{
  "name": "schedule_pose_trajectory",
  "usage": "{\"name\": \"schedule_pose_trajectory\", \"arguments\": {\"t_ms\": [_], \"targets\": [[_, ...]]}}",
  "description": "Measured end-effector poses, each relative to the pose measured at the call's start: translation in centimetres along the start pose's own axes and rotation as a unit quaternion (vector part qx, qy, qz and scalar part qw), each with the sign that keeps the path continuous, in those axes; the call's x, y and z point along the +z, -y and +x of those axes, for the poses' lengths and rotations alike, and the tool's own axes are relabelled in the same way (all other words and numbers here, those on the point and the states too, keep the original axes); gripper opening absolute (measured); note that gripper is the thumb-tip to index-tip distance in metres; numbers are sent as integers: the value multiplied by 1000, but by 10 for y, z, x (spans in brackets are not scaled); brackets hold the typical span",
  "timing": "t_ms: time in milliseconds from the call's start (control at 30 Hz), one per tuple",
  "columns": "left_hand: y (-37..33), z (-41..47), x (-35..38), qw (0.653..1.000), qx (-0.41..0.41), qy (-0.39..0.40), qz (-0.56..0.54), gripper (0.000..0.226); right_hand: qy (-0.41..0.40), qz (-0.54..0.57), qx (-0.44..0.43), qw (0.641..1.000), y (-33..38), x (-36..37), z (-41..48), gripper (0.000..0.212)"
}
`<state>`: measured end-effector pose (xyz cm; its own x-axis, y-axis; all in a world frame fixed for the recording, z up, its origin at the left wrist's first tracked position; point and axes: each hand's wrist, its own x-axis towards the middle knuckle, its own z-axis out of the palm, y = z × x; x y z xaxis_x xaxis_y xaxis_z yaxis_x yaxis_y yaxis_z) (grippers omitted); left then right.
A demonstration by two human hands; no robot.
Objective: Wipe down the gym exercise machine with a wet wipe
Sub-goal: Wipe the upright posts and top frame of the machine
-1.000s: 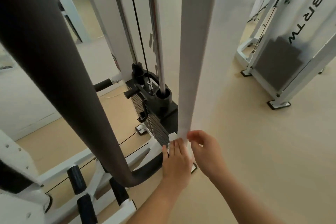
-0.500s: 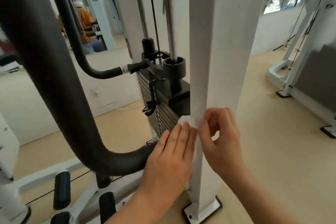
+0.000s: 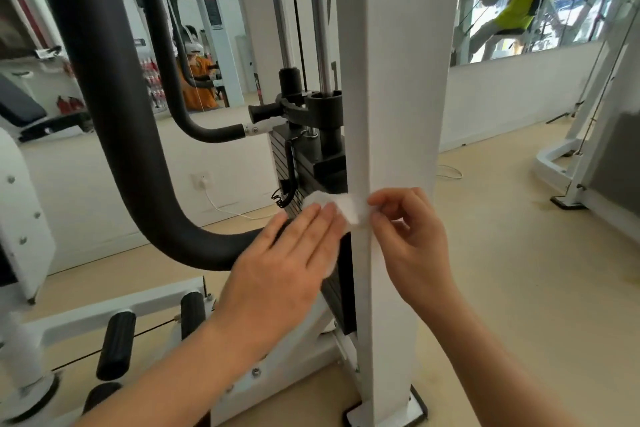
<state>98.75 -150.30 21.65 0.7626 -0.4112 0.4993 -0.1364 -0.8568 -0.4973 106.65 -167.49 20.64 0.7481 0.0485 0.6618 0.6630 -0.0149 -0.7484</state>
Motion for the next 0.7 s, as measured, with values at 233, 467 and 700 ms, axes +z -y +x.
{"name": "schedule_pose_trajectory", "arguments": {"t_ms": [233,467,700], "targets": [[-31,29,9,996,-23,-56,-66,45,-5,136,121,983,-12,-3,-24,20],[-22,18,12,985,109,-30,-130,50,92,95,161,978,-2,-15,-22,27],[-49,1,-13,892,-65,-50,-445,54,-9,236,238,942,-19,-24,-21,26]]}}
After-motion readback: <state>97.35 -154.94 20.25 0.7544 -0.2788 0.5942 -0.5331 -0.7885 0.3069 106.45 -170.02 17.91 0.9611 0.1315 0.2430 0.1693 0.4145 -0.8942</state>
